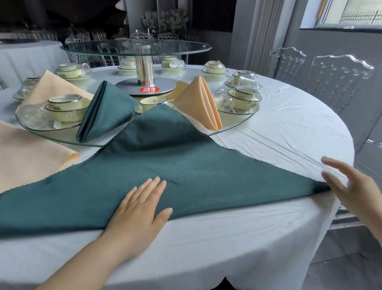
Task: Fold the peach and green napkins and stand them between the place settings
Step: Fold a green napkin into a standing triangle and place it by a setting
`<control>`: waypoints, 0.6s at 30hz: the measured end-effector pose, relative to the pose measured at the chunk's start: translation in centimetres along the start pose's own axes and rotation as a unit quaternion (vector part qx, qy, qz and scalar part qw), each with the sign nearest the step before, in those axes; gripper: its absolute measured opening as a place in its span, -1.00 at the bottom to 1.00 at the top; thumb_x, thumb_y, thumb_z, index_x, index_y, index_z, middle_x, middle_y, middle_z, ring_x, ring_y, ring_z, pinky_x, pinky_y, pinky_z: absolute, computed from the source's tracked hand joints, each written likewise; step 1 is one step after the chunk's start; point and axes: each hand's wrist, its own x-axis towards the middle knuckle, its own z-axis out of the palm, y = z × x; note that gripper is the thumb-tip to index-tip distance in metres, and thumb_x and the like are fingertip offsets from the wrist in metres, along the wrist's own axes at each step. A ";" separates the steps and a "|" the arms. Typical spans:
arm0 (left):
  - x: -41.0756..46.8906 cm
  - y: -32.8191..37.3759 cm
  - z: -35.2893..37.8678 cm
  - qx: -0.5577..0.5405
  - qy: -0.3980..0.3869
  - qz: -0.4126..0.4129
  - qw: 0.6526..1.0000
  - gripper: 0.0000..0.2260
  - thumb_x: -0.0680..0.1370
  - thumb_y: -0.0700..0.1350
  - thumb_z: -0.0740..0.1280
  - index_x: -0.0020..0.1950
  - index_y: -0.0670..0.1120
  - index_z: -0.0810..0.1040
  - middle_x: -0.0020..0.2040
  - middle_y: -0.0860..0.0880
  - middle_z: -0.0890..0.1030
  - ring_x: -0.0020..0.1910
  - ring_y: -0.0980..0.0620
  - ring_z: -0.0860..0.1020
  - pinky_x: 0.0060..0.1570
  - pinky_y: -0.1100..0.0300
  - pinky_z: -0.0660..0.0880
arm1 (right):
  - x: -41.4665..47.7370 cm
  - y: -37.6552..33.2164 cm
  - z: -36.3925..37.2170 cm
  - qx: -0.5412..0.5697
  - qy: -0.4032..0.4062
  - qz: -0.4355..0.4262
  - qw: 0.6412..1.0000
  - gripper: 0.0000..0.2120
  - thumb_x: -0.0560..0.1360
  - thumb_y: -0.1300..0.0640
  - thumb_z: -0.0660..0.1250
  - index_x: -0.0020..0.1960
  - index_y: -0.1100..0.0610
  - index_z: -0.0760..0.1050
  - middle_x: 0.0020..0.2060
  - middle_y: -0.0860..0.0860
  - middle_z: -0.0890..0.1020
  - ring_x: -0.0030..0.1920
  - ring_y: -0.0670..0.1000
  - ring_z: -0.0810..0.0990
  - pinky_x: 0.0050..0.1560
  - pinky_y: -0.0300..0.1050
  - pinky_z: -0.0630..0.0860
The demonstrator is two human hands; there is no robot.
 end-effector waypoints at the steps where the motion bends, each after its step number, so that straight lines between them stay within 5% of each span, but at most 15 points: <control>1: -0.2 0.0 -0.3 -0.032 0.026 0.014 0.999 -0.19 0.23 0.35 -0.30 0.47 0.15 -0.04 0.39 0.29 -0.12 0.32 0.42 -0.24 0.26 0.48 -0.36 | -0.6 0.1 -0.6 -0.002 -0.018 -0.043 0.999 -0.55 0.39 0.24 0.43 -0.01 -0.34 0.52 -0.02 -0.47 0.54 -0.06 -0.58 0.40 0.01 -0.66 0.24; 3: -0.6 -0.4 -0.7 -0.036 0.051 0.073 0.995 -0.46 0.40 0.37 -0.06 0.28 0.19 0.27 0.38 0.21 0.27 0.31 0.31 0.14 0.25 0.55 -0.17 | -1.3 0.4 -0.8 -0.062 -0.081 -0.111 0.989 -0.46 0.28 0.32 0.49 -0.02 -0.27 0.47 -0.13 -0.63 0.45 0.01 -0.60 0.34 0.06 -0.68 0.20; 5: -1.1 -1.2 -0.7 -0.001 0.126 0.155 0.980 -0.67 0.55 0.26 -0.03 0.02 0.10 0.38 0.10 0.15 0.47 0.06 0.16 0.38 0.21 0.46 0.11 | -1.2 1.2 -0.5 -0.174 -0.087 -0.194 0.962 -0.48 0.14 0.34 0.54 -0.01 -0.04 0.50 -0.12 -0.27 0.66 0.10 -0.28 0.44 0.21 -0.52 0.15; 7: -1.5 -1.9 -0.7 0.010 0.173 0.188 0.967 -0.68 0.58 0.16 0.01 -0.11 0.03 0.47 -0.14 0.11 0.59 -0.12 0.14 0.42 -0.03 0.38 0.31 | -0.5 1.7 -0.2 -0.252 -0.039 -0.246 0.935 -0.49 0.01 0.43 0.58 -0.08 0.15 0.62 -0.18 0.09 0.70 -0.03 -0.02 0.57 0.24 -0.39 0.18; 9: -1.6 -2.3 -0.5 0.032 0.201 0.193 0.960 -0.49 0.62 0.11 -0.06 -0.25 -0.05 0.59 -0.31 0.08 0.62 -0.17 0.10 0.43 -0.17 0.27 0.36 | 0.0 1.8 0.0 -0.287 -0.037 -0.246 0.925 -0.50 -0.08 0.50 0.59 -0.18 0.22 0.65 -0.26 0.12 0.69 -0.28 0.10 0.68 0.01 -0.18 0.45; 11: -1.6 -2.5 -0.3 0.051 0.211 0.186 0.958 -0.39 0.63 0.09 -0.11 -0.32 -0.09 0.62 -0.35 0.07 0.61 -0.19 0.09 0.42 -0.21 0.23 0.36 | 0.2 1.1 0.4 -0.304 -0.047 -0.237 0.921 -0.55 -0.05 0.50 0.58 -0.22 0.20 0.66 -0.29 0.11 0.69 -0.30 0.15 0.68 -0.46 -0.02 0.53; 12: -1.5 -2.6 -0.2 0.053 0.213 0.183 0.958 -0.39 0.63 0.08 -0.12 -0.32 -0.09 0.61 -0.36 0.07 0.61 -0.20 0.10 0.41 -0.22 0.22 0.35 | 0.2 0.5 0.4 -0.289 -0.048 -0.208 0.933 -0.60 0.03 0.50 0.56 -0.21 0.18 0.67 -0.27 0.12 0.69 -0.27 0.16 0.68 -0.45 -0.01 0.55; 15: -1.9 -2.4 -0.6 0.041 0.197 0.175 0.964 -0.44 0.63 0.09 -0.14 -0.30 -0.02 0.56 -0.37 0.10 0.58 -0.24 0.12 0.40 -0.25 0.27 0.34 | 0.0 -0.3 -0.8 -0.132 -0.053 -0.096 0.985 -0.63 0.33 0.47 0.39 -0.26 -0.02 0.67 -0.17 0.00 0.70 -0.15 -0.05 0.66 -0.18 -0.28 0.49; 18: -3.6 -2.0 -1.4 -0.019 0.151 0.184 0.971 -0.67 0.62 0.11 -0.06 -0.20 0.09 0.39 -0.33 0.20 0.53 -0.26 0.20 0.42 -0.29 0.37 0.34 | -0.1 -0.7 -4.1 -0.031 -0.083 -0.075 0.993 -0.32 0.43 0.35 0.35 -0.34 -0.52 0.45 -0.32 -0.58 0.49 -0.21 -0.56 0.44 -0.14 -0.69 0.28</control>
